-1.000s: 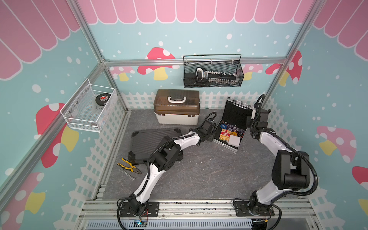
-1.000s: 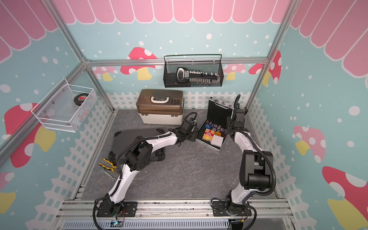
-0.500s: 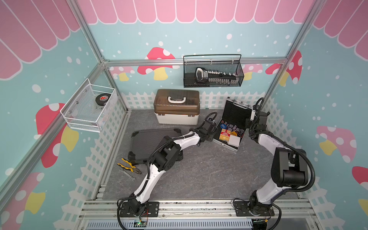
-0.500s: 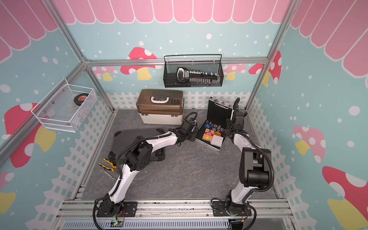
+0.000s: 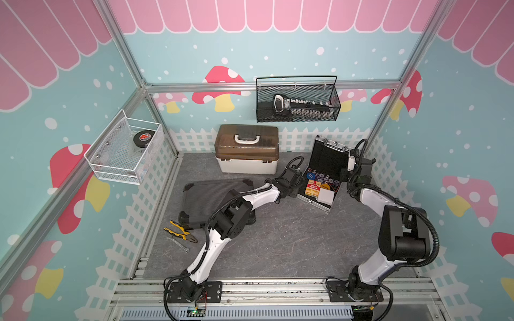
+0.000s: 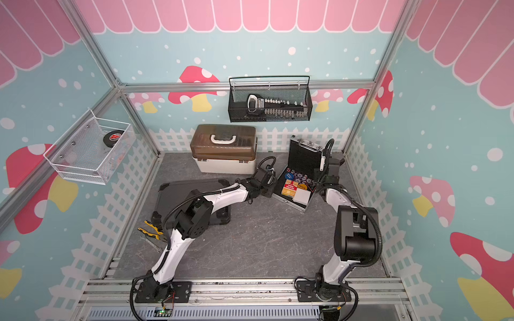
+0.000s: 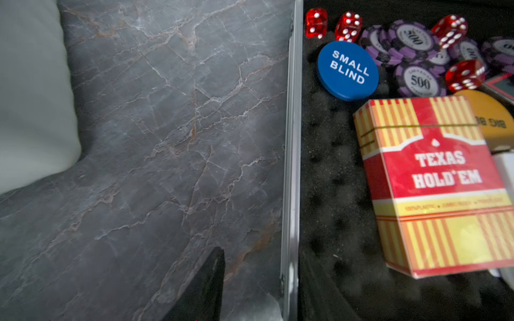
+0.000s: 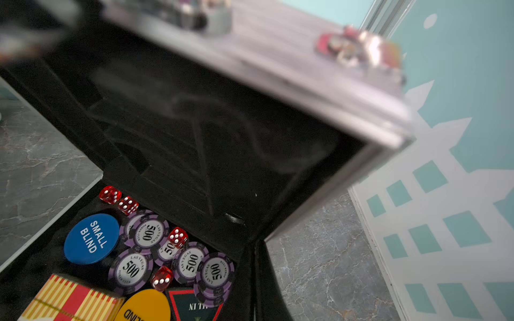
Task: Close the poker set cases
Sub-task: Move the poker set case to the center of the board.
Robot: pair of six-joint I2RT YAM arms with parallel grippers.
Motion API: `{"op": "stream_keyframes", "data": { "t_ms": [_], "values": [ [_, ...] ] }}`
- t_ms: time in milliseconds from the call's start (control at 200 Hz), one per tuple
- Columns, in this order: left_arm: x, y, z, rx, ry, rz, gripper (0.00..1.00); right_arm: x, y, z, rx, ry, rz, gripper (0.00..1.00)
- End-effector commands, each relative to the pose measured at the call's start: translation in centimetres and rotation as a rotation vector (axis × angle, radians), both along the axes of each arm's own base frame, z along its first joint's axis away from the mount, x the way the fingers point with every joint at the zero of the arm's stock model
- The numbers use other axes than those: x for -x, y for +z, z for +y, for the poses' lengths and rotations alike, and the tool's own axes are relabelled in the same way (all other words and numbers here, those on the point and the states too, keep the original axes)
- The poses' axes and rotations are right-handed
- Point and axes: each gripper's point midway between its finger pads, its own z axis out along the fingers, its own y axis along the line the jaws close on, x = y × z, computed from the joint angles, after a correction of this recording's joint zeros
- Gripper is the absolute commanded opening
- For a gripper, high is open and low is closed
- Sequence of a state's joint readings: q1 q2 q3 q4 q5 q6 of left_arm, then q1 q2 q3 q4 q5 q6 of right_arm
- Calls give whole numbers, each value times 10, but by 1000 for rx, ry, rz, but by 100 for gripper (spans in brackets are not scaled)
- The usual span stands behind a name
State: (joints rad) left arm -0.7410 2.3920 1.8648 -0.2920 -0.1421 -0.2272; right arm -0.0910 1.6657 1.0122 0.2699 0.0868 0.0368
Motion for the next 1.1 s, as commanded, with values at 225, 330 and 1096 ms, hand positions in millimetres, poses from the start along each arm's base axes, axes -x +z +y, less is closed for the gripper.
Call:
{"op": "stream_keyframes", "data": {
  "t_ms": [225,330,1096],
  "values": [
    [13,-23,28,-106,34,72,23,10,-1,11,-33,41,-7,3],
    [14,-24,30,-109,40,75,18,11,-1,11,-31,46,-3,3],
    [75,-42,80,-150,160,187,0,20,8,29,-81,132,1,6]
  ]
}}
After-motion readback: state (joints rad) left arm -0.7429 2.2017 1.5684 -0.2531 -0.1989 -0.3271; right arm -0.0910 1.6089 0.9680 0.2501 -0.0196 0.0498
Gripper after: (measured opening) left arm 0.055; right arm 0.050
